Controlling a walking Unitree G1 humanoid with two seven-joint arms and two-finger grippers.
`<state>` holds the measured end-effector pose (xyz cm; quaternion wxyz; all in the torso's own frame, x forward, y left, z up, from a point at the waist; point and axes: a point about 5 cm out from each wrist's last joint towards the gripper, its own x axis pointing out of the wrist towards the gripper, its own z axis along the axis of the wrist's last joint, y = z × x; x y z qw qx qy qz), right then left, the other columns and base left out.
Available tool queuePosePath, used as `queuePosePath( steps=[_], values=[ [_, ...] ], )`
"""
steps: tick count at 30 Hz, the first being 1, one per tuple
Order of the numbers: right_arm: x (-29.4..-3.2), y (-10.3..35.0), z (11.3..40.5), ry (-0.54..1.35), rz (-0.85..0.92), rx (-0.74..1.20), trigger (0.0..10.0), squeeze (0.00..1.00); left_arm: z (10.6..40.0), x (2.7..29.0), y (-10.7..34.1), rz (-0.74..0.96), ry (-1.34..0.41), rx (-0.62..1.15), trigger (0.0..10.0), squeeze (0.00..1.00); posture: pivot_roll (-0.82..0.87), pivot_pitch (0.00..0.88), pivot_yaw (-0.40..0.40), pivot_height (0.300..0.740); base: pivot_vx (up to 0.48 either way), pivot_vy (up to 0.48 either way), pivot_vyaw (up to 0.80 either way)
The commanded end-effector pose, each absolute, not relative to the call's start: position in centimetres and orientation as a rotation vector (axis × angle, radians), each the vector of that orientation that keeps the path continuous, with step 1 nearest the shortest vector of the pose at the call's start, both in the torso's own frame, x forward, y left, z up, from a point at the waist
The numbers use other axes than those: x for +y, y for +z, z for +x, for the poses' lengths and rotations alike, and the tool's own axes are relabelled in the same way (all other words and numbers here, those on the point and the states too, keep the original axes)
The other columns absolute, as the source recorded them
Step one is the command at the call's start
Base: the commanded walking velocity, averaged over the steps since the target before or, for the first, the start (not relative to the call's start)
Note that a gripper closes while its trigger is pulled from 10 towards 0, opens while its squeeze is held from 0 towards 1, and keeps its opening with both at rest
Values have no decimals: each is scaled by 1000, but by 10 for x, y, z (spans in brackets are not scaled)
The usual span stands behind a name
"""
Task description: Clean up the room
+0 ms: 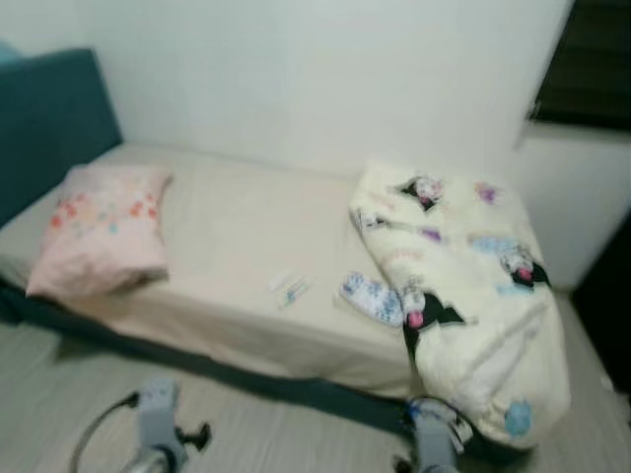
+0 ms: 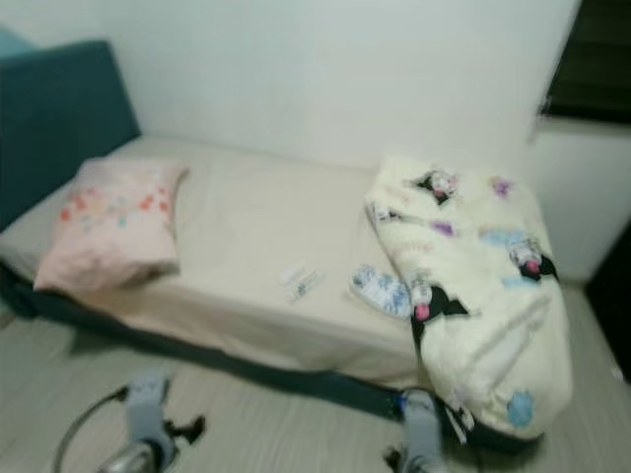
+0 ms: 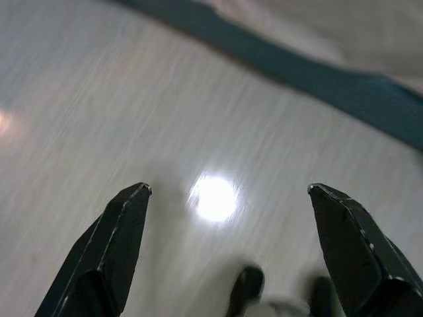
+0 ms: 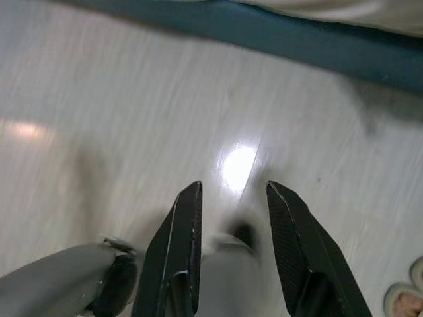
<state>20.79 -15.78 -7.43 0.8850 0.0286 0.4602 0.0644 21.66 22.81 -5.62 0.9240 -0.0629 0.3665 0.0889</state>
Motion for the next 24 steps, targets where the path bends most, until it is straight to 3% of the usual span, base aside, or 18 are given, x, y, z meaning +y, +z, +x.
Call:
queuePosePath(
  steps=[1, 24],
  values=[
    [-176, -73, 208, 98, 10, 959, 10000, 0, 233, 216, -48, -142, 146, 697, 10000, 0, -28, 0, -36, 740, 480, 0, 788],
    [-176, -61, 227, 135, -17, 882, 10000, 0, 300, 210, 11, -155, 73, 392, 10000, 0, -31, 0, -32, 740, 480, 0, 785]
  ],
)
